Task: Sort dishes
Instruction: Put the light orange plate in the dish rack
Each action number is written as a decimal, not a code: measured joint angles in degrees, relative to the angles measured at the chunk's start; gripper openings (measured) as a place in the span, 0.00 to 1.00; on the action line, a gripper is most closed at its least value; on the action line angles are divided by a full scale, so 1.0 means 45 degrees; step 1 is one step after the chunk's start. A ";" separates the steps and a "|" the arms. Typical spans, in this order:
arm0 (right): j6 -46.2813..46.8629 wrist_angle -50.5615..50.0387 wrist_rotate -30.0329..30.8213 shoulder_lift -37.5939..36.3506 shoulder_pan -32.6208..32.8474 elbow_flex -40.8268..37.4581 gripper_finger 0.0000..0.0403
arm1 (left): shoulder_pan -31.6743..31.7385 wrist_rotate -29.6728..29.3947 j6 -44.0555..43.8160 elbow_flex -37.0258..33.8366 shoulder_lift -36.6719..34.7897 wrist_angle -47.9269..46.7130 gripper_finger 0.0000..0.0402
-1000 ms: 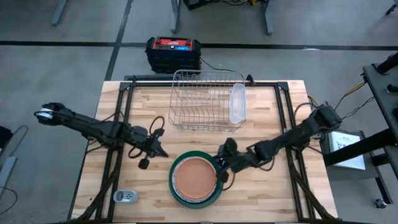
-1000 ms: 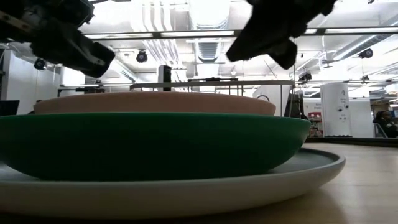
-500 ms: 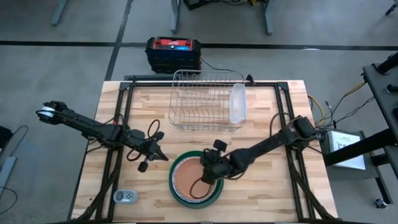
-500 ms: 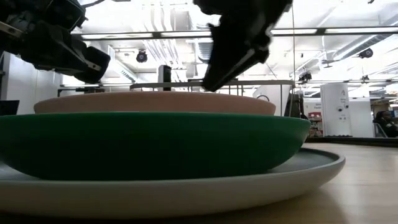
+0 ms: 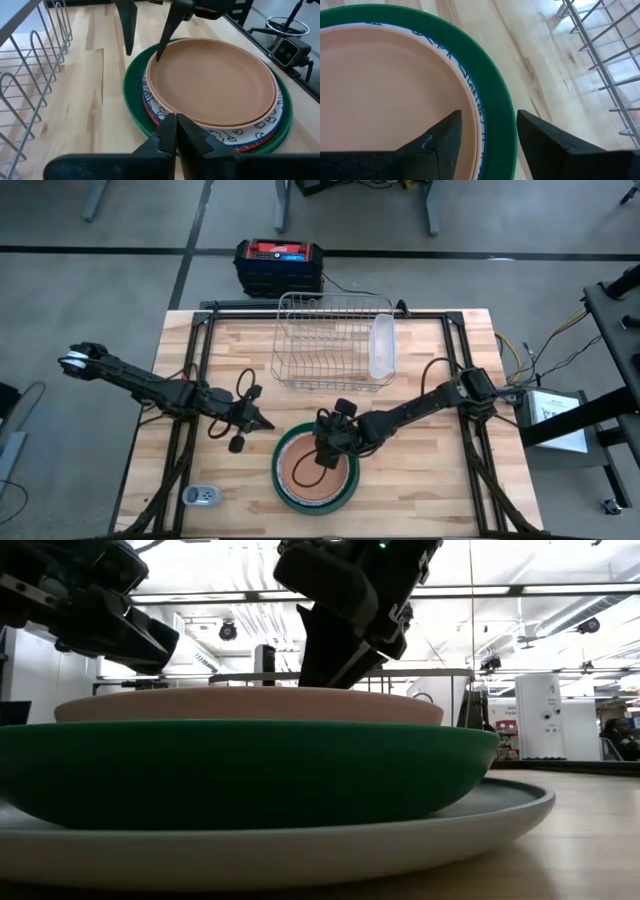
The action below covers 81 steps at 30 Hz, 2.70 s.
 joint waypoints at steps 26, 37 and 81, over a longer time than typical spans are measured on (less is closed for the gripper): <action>-0.0239 0.2169 -0.0116 0.0455 0.0185 -0.1185 0.42 | 0.0000 0.0019 0.0000 -0.0763 0.0032 0.1078 0.00; -0.0552 0.2414 -0.0175 0.0950 0.0185 -0.1005 0.39 | 0.0000 0.0018 0.0001 -0.0768 0.0032 0.1160 0.00; -0.0834 0.1721 0.0773 0.0150 0.0155 -0.1034 0.17 | 0.0000 0.0010 0.0001 -0.0768 0.0032 0.1137 0.00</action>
